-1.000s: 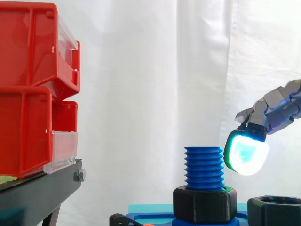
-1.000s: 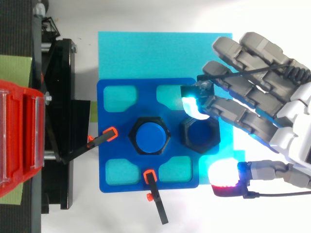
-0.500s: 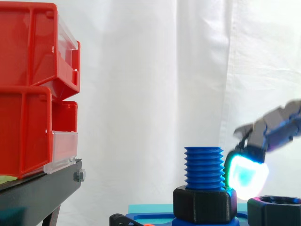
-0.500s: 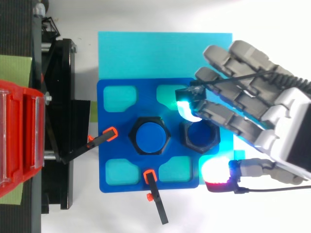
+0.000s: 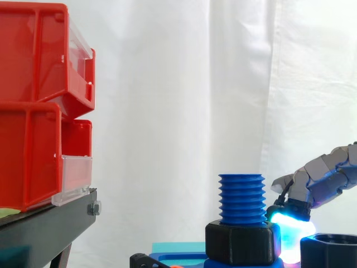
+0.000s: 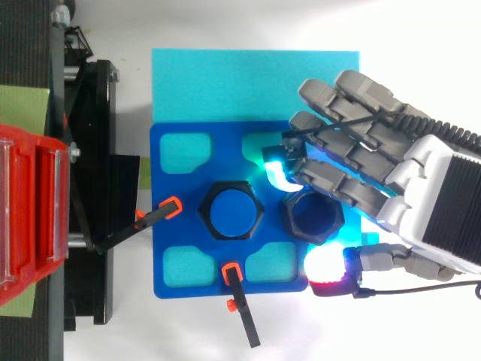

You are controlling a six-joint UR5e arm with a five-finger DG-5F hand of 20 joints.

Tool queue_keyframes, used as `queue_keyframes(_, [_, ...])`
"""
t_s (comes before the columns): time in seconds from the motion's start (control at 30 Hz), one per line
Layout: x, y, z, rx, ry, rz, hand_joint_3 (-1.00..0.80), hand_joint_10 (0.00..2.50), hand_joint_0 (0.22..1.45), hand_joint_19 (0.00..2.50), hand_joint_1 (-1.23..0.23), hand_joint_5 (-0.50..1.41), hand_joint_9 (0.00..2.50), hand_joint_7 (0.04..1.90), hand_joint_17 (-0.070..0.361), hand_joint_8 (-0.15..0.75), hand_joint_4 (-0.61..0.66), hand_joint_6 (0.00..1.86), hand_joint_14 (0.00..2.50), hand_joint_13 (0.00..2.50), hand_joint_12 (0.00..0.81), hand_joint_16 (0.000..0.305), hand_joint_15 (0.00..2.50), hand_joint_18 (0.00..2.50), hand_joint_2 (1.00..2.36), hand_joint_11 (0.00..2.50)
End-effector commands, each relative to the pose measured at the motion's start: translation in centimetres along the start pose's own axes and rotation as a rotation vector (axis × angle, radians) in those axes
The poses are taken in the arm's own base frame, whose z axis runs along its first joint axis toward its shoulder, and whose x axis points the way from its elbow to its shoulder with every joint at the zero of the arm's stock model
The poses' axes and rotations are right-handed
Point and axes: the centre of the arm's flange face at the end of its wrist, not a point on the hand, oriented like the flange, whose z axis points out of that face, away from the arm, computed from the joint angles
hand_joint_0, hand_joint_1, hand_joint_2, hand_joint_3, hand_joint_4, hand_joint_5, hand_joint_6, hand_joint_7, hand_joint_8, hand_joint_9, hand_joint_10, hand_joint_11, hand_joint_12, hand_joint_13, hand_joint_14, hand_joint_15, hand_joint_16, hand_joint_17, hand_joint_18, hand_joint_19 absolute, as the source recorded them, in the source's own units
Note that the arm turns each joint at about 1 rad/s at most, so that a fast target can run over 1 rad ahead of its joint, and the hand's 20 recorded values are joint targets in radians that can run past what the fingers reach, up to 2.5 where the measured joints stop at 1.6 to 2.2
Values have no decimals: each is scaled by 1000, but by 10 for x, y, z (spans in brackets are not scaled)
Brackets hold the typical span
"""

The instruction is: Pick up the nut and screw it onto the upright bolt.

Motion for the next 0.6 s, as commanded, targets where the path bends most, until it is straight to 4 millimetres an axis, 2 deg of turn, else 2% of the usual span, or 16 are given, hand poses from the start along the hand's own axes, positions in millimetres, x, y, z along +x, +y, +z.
queue_keyframes(0.0, [0, -1, 0, 1, 0, 1, -500, 1, 475, 0, -640, -190, 455, 928, 106, 327, 306, 503, 0, 294, 388, 47, 0, 107, 1000, 15])
queue_keyframes(0.2, [-9, 2, 5, 2, -13, 10, -500, 0, 490, 0, -628, -179, 479, 976, 101, 323, 311, 503, 0, 313, 379, 45, 0, 127, 1000, 20])
queue_keyframes(0.57, [-13, -6, 3, 21, 47, -35, -500, 0, 417, 0, -591, -217, 372, 746, 124, 330, 256, 502, 0, 243, 422, 55, 0, 65, 1000, 0])
